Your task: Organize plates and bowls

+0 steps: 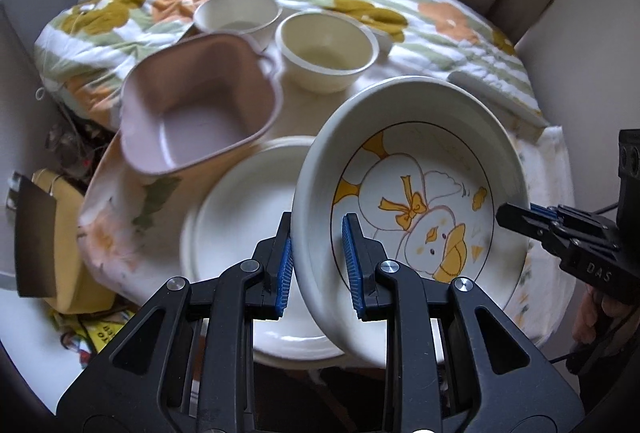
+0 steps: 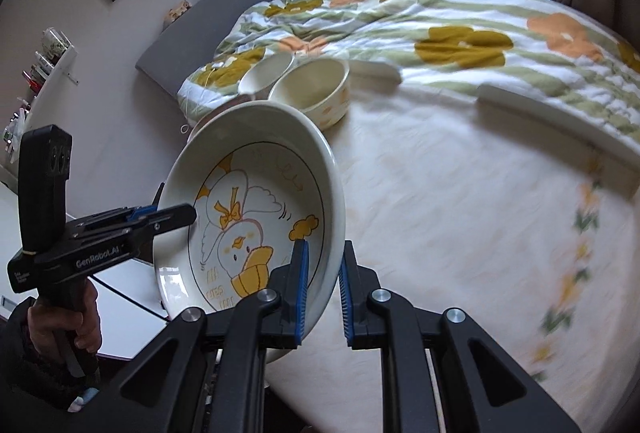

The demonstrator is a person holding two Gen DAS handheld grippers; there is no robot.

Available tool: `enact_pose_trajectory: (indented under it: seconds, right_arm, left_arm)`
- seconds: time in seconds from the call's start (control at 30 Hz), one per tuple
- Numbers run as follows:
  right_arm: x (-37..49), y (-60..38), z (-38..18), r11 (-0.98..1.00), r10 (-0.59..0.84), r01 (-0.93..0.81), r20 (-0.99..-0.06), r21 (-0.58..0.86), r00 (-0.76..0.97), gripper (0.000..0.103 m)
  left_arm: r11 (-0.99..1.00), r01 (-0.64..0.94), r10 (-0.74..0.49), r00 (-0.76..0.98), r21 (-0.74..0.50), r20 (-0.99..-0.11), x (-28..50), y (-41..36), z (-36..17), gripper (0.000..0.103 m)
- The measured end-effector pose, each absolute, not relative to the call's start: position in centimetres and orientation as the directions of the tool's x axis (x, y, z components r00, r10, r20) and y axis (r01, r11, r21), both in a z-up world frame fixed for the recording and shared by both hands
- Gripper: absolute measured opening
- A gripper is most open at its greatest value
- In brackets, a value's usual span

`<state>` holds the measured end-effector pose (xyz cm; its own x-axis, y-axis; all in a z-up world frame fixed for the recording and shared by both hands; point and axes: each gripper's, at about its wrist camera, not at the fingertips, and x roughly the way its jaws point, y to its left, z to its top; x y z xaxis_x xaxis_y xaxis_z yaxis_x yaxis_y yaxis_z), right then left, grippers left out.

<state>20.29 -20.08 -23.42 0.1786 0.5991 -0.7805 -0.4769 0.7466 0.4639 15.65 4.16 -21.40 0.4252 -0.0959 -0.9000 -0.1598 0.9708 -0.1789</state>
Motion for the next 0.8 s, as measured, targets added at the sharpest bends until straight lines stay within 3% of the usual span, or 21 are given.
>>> enact_pose_trajectory:
  seconds: [0.53, 0.8]
  right_arm:
    - [17.7, -15.6, -26.7, 0.868, 0.461, -0.298, -0.866, 0.397, 0.191, 0.013]
    - [17.5, -14.4, -26.7, 0.893, 0.415, -0.279, -0.884, 0.352, 0.215, 0.013]
  left_arm:
    - [0.976, -0.025, -0.200, 0.311, -0.218, -0.929, 17.8, 8.4, -27.4, 0.021]
    - [0.991, 0.065, -0.128, 0.305, -0.114, -0.944, 17.9, 7.8, -28.2, 0.021]
